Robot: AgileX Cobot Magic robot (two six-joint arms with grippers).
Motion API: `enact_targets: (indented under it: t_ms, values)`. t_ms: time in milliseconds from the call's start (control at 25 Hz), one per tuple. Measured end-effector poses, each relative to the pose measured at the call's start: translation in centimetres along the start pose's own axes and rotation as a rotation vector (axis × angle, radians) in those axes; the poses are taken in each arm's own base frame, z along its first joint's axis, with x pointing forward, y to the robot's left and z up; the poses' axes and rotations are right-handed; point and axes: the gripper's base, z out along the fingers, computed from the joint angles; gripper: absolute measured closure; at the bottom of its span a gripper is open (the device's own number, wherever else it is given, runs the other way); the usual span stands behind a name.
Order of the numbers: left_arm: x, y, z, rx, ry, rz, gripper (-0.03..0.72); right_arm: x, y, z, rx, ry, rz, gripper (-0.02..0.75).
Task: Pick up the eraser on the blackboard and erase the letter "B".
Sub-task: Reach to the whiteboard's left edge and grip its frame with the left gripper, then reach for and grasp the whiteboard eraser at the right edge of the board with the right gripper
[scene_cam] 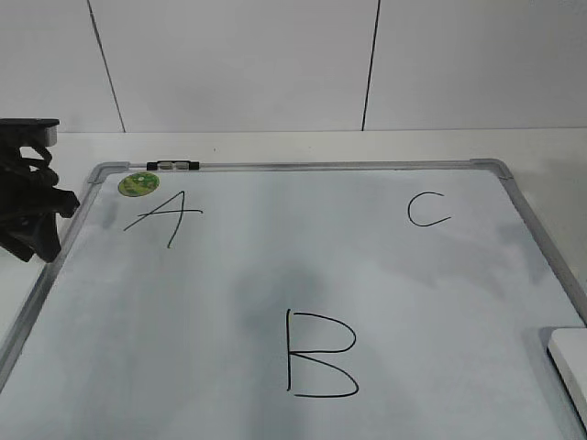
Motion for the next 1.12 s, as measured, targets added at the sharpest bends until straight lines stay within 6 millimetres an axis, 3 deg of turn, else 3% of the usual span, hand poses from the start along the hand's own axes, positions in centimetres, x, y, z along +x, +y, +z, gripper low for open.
enact_targets:
  t_ms: [320,480,760,1120]
  values:
    - [-0.2,0.2,2.0,-0.001,0.03,-0.005,0.454,0.0,0.1,0.0,-0.016,-0.003,0.007,0.22]
    - [-0.3,0.2,2.0,0.0,0.028,-0.006,0.459,0.0,0.1,0.0,-0.018,-0.003,0.008,0.22]
    - [-0.3,0.1,2.0,0.007,0.027,-0.018,0.638,0.0,0.1,0.0,-0.018,-0.003,0.008,0.22]
    - [-0.3,0.1,2.0,0.011,0.027,-0.037,0.656,0.4,0.2,-0.1,-0.02,-0.005,0.045,0.221]
